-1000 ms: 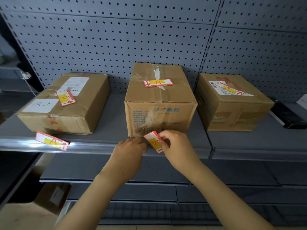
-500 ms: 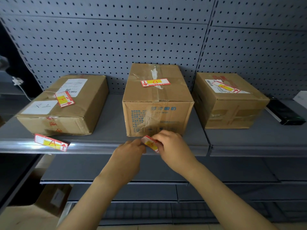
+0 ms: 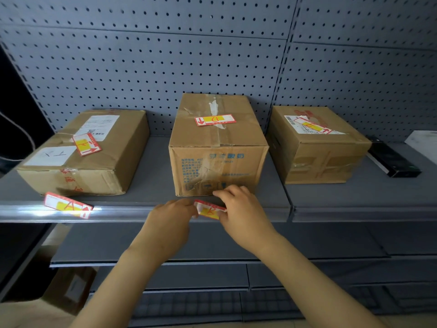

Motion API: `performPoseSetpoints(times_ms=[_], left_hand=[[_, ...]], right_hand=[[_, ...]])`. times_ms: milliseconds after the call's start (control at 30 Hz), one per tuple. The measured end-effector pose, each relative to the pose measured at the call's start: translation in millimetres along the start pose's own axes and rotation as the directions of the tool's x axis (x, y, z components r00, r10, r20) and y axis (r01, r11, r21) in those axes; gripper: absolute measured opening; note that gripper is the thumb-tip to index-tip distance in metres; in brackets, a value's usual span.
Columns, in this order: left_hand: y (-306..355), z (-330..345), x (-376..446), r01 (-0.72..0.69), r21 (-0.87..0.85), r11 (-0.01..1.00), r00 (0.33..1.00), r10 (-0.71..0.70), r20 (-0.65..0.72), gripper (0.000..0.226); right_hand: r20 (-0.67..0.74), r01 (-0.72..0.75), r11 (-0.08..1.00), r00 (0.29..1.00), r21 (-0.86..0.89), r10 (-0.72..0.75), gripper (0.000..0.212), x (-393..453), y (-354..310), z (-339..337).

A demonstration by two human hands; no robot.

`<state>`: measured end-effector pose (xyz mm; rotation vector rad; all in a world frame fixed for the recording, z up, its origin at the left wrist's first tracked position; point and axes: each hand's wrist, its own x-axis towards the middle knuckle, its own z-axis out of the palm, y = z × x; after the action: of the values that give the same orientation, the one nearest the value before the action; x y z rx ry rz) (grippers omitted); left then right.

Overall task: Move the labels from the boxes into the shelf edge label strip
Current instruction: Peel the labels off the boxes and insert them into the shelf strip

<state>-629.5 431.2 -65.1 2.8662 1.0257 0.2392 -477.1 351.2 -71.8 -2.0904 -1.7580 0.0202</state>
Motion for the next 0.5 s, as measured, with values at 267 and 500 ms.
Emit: performPoseSetpoints(times_ms=[267,500], left_hand=[[34.8,-32.6,12.5,-0.006,0.125,0.992,0.999,0.013,-0.053,0.022],[94.4,-28.6,40.9,-0.205,0.169,0.964,0.978,0.209,-0.008,0.024]], right_hand=[[-0.014,-0.159,0.977,0.987,0.141,0.162,0.032,-31.3,11.6,-44.5],[-0.068,-0.278,0.958,0.957,0.074,0.283,0.029,-66.1,41.7,-72.8]])
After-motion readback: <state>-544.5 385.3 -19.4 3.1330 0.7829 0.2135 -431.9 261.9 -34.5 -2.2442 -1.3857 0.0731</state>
